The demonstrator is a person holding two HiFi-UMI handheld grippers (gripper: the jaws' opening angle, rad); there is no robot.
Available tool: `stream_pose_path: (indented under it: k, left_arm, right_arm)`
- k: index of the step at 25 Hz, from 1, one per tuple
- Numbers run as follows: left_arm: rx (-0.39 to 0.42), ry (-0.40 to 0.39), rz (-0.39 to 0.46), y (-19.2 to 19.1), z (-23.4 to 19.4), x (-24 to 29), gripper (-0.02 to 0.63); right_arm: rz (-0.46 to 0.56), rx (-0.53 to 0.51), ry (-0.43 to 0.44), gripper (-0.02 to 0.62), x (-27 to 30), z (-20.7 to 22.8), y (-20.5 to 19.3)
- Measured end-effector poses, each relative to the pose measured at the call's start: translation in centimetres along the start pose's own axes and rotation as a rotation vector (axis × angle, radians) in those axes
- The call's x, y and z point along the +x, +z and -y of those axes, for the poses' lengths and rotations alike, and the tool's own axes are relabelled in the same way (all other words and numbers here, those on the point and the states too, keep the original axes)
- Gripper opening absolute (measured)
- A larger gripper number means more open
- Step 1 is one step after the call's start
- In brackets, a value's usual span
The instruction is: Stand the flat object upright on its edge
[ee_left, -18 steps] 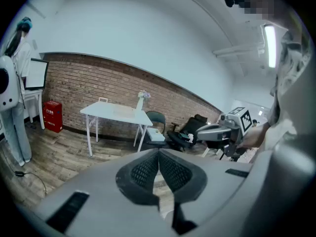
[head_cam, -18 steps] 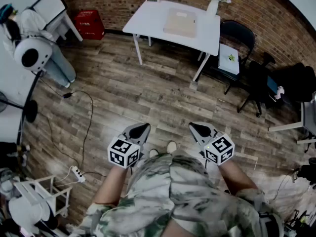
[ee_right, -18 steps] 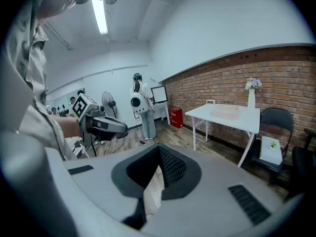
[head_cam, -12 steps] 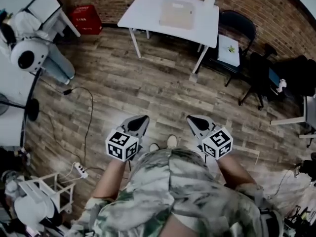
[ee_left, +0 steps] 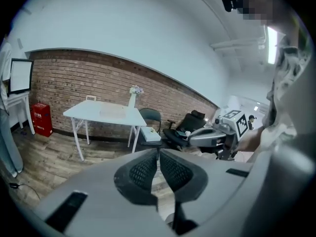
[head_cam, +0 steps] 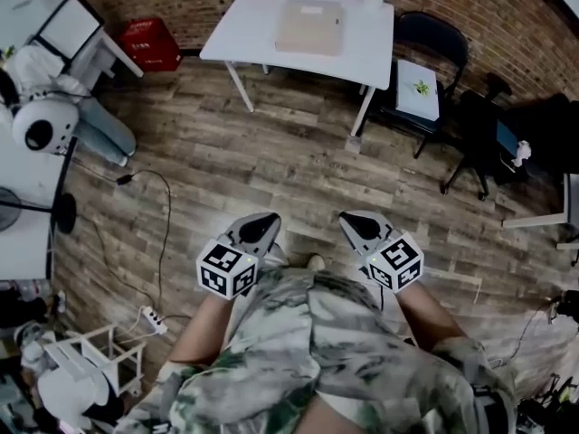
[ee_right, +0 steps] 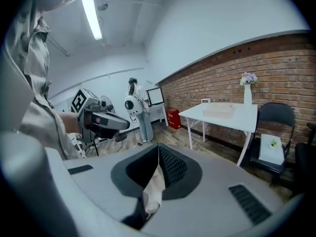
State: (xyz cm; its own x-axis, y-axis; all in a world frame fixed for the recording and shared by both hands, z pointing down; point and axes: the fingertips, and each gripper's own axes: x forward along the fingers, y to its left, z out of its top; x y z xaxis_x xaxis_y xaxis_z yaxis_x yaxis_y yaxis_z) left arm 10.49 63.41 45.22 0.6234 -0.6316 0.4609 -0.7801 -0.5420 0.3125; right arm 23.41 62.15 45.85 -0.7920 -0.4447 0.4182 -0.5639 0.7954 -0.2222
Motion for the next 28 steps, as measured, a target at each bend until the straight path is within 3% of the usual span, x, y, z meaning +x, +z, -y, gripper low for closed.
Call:
stream_pose_path:
  k: [3, 6, 13, 21, 28]
  left_arm:
    - [0.002, -0.014, -0.001, 1.0, -1.8, 1.4, 0.032]
    - [0.002, -0.027, 0.014, 2.5, -4.6, 2.7, 0.084]
    - [0.019, -0.127, 0.034, 8.2, -12.9, 8.0, 0.110]
    - [0.084, -0.186, 0.001, 15.4, -24.7, 9.3, 0.110]
    - [0.055, -0.212, -0.022, 17.8, -32.4, 11.8, 0.110]
  right_arm:
    - [0.018, 0.033, -0.042, 0.070, 0.6, 2.1, 0.4]
    - [0.028, 0.064, -0.097, 0.100, 1.9, 4.3, 0.9]
    - [0.030, 0.149, -0.228, 0.101, 6.9, 11.0, 3.9]
    - [0.039, 0.154, -0.285, 0.104, 17.7, 15.1, 12.1]
    - [0.027, 0.174, -0.333, 0.117, 24.0, 18.0, 15.5]
